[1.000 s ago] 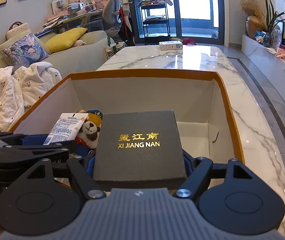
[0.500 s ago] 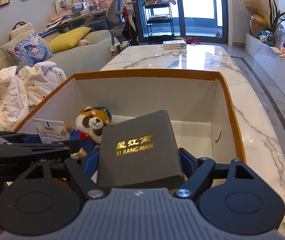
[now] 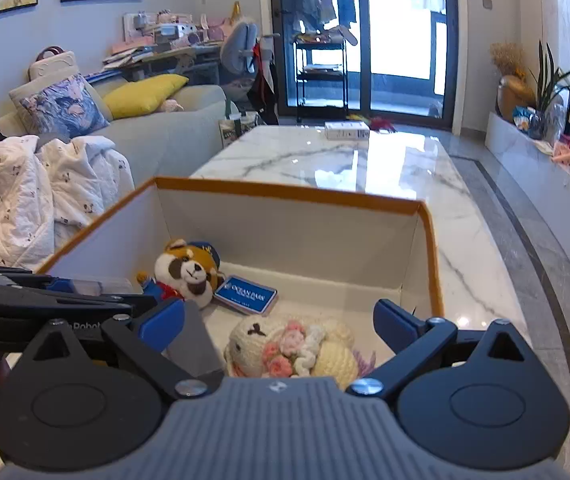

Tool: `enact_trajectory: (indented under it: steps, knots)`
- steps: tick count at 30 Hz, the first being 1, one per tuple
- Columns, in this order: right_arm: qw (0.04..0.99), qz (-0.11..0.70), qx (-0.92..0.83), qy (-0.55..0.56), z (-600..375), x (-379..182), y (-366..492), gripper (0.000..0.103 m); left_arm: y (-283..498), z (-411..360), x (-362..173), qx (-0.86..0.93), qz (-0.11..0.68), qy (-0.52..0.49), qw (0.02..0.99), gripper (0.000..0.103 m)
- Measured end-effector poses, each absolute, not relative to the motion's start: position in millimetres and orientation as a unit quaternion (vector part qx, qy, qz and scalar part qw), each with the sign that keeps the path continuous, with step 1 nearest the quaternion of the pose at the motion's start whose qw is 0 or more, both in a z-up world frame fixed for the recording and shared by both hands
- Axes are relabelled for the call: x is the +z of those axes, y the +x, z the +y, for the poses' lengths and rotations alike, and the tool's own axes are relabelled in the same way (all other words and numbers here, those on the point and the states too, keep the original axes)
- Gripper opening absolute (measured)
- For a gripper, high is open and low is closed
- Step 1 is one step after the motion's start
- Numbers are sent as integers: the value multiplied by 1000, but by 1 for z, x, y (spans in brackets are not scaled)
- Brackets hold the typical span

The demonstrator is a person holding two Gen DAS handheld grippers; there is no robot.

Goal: Organize objects
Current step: 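Open both tools to release the Vaseline tube and gray box inside, then withdraw both tools and move toward the items beside the orange box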

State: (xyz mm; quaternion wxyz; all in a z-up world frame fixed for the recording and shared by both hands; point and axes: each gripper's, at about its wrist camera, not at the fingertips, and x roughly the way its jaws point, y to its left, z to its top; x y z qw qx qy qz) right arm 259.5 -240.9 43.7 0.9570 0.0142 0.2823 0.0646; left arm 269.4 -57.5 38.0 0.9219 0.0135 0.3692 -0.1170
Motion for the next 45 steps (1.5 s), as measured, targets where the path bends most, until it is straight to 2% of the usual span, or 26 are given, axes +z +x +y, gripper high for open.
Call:
enact_trajectory:
  steps: [10,15,21,32,38,45]
  knots:
    - [960,270,74,17,-246,60,232,101,245,-46,59,-133,341,17,931,66]
    - [962,263,78,16,-249,72,199,101,214,-30,74,-130,318,28,939,73]
    - [963,257,70,38,-257,80,153,102,184,-10,65,-109,339,13,935,73]
    - [940,325,79,70,-266,22,77,102,140,-24,22,-149,399,40,904,73]
    - [920,377,92,49,-241,-21,82,102,148,-36,0,-149,420,38,894,73]
    - [913,390,121,19,-224,-31,88,102,168,-57,-15,-143,432,38,890,73]
